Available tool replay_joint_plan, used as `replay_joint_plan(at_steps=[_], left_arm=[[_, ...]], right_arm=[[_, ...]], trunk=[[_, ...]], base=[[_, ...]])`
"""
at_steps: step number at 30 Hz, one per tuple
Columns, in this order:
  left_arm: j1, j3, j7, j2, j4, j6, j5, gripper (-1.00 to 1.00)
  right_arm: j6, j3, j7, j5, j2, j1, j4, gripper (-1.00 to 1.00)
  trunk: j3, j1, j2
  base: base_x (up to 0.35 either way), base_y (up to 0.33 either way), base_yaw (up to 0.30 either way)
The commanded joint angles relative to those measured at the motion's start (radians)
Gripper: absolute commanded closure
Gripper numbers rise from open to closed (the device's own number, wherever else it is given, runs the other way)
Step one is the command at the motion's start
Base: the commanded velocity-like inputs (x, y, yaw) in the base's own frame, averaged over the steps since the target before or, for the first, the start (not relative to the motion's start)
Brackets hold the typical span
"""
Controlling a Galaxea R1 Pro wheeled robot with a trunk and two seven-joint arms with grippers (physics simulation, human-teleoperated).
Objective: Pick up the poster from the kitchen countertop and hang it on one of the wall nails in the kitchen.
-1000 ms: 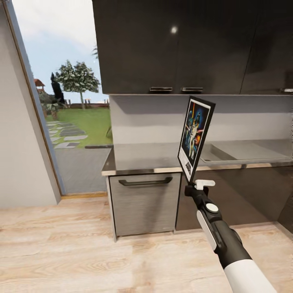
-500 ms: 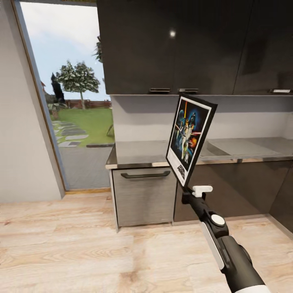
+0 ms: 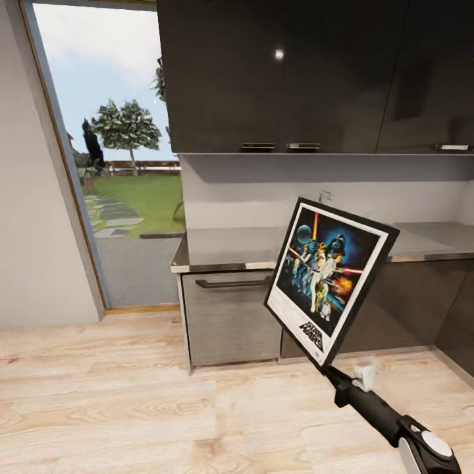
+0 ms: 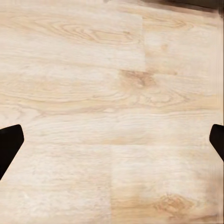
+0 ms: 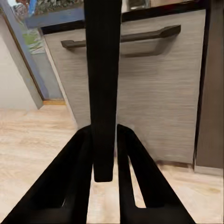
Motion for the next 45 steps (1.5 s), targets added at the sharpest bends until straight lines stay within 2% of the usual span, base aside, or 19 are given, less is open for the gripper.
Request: replay_joint_plan(at_steps=[1, 3, 5, 13, 17, 23, 35, 45], left_arm=[[0.000, 0.008, -0.020, 0.000, 0.000, 0.000, 0.000, -1.00], [0.000, 0.015, -0.048, 0.001, 0.000, 0.000, 0.000, -1.00], [0.000, 0.021, -0.083, 0.002, 0.000, -0.001, -0.001, -1.00], [0.000, 0.025, -0.123, 0.002, 0.000, -0.002, 0.000, -1.00], [0.000, 0.024, -0.128, 0.002, 0.000, -0.001, 0.000, -1.00], [0.000, 0.018, -0.129, 0.002, 0.002, -0.002, -0.001, -1.00], [0.000, 0.014, -0.129, 0.001, 0.003, 0.000, -0.001, -1.00], [0.000, 0.013, -0.129, 0.002, 0.003, 0.002, -0.002, -1.00]], right_arm=[[0.000, -0.023, 0.030, -0.016, 0.000, 0.017, 0.011, 1.00], [-0.029, -0.053, 0.064, -0.009, -0.001, 0.047, 0.035, 1.00], [-0.085, -0.080, 0.094, 0.016, -0.001, 0.089, 0.075, 1.00], [-0.200, -0.107, 0.117, 0.084, -0.002, 0.143, 0.229, 1.00], [-0.218, -0.110, 0.118, 0.111, -0.002, 0.149, 0.291, 1.00], [-0.226, -0.112, 0.116, 0.126, -0.003, 0.151, 0.352, 1.00], [-0.227, -0.112, 0.116, 0.127, -0.003, 0.151, 0.354, 1.00], [-0.226, -0.111, 0.116, 0.127, -0.003, 0.151, 0.354, 1.00]], trunk=[[-0.001, 0.000, -0.001], [-0.001, 0.000, -0.001], [-0.001, 0.000, -0.001], [-0.001, 0.000, -0.001], [-0.001, 0.000, -0.001], [-0.002, 0.000, -0.001], [-0.019, 0.000, -0.001], [0.010, -0.038, 0.069]], base=[[0.000, 0.000, 0.000], [0.000, 0.000, 0.000], [0.000, 0.000, 0.000], [0.000, 0.000, 0.000], [0.000, 0.000, 0.000], [0.000, 0.000, 0.000], [0.000, 0.000, 0.000], [0.000, 0.000, 0.000]])
